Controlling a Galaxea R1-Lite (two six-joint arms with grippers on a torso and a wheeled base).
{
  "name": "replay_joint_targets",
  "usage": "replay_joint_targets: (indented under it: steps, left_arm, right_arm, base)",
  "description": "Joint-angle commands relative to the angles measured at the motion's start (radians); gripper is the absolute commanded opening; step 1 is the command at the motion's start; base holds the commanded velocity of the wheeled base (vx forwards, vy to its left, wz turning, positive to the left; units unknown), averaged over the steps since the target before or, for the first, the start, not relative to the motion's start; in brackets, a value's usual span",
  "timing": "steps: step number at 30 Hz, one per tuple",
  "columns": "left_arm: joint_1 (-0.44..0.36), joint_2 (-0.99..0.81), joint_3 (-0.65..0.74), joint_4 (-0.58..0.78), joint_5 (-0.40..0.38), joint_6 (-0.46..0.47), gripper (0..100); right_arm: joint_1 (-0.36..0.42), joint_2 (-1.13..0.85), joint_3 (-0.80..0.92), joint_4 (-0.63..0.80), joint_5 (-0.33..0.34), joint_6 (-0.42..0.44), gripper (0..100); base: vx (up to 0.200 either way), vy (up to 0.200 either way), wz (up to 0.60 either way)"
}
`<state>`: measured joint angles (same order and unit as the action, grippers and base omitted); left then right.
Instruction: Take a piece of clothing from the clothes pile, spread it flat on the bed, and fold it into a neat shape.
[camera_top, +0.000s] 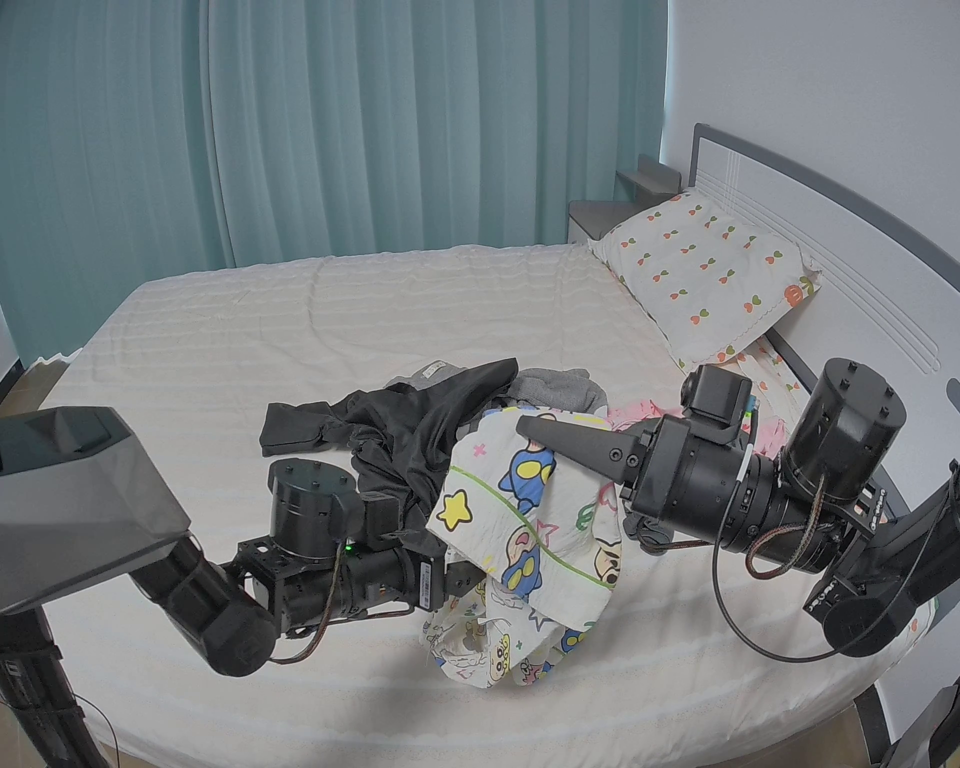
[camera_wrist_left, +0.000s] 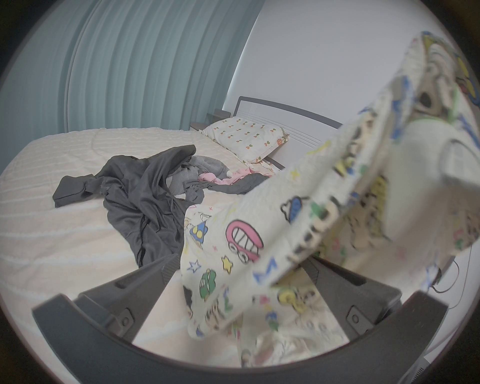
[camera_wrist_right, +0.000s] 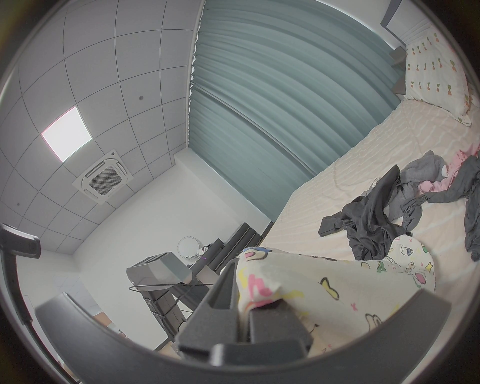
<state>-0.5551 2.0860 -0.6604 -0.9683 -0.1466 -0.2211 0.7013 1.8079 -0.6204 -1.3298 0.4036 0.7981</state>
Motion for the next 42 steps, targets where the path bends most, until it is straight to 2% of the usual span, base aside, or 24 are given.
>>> replay_joint_targets:
  steps: [1, 5, 8, 19, 20, 27, 35, 36, 38, 42]
  left_arm:
    - [0.007, 0.144, -0.122, 0.005, 0.021, -0.001, 100]
    - [0.007, 0.151, -0.134, 0.008, 0.019, -0.004, 100]
    - [0.009, 0.161, -0.137, 0.014, 0.005, -0.040, 100]
    - [0.017, 0.293, -0.165, 0.033, 0.005, -0.037, 100]
    - [0.017, 0.310, -0.192, 0.033, 0.012, -0.041, 0]
    - [0.017, 0.324, -0.220, 0.034, 0.035, -0.101, 0]
    - [0.032, 0.259, -0.113, 0.033, 0.032, -0.109, 0]
    - [0.046, 0.210, -0.054, 0.025, 0.025, -0.110, 0]
    - [0.061, 0.166, -0.028, 0.023, 0.024, -0.116, 0]
    - [0.086, 0.043, 0.005, 0.022, 0.027, -0.196, 0]
  right_arm:
    - [0.001, 0.010, 0.002, 0.000, 0.000, 0.000, 0]
    - [-0.003, 0.010, 0.005, 0.000, 0.000, 0.000, 0]
    - [-0.006, 0.010, 0.016, -0.002, 0.001, 0.000, 0]
    - [-0.037, 0.008, 0.018, -0.002, 0.001, 0.001, 0]
    - [-0.040, 0.007, 0.022, -0.002, 0.000, 0.001, 0]
    - [-0.057, 0.008, 0.044, -0.003, 0.000, 0.000, 0]
    - [-0.101, 0.004, 0.068, -0.006, 0.000, 0.000, 0]
    - [-0.131, -0.001, 0.087, -0.006, 0.000, 0.000, 0]
    - [-0.148, -0.001, 0.107, -0.006, -0.002, 0.000, 0]
    - [-0.189, 0.010, 0.137, -0.012, -0.012, -0.013, 0]
  base:
    - [0.000, 0.000, 0.00]
    - [0.000, 0.000, 0.00]
    - [0.000, 0.000, 0.00]
    - [0.000, 0.000, 0.00]
    - [0.000, 0.000, 0.00]
    - [0.000, 0.000, 0.00]
    - [0.000, 0.000, 0.00]
    - [0.000, 0.000, 0.00]
    - [0.000, 0.000, 0.00]
    - [0.000, 0.000, 0.00]
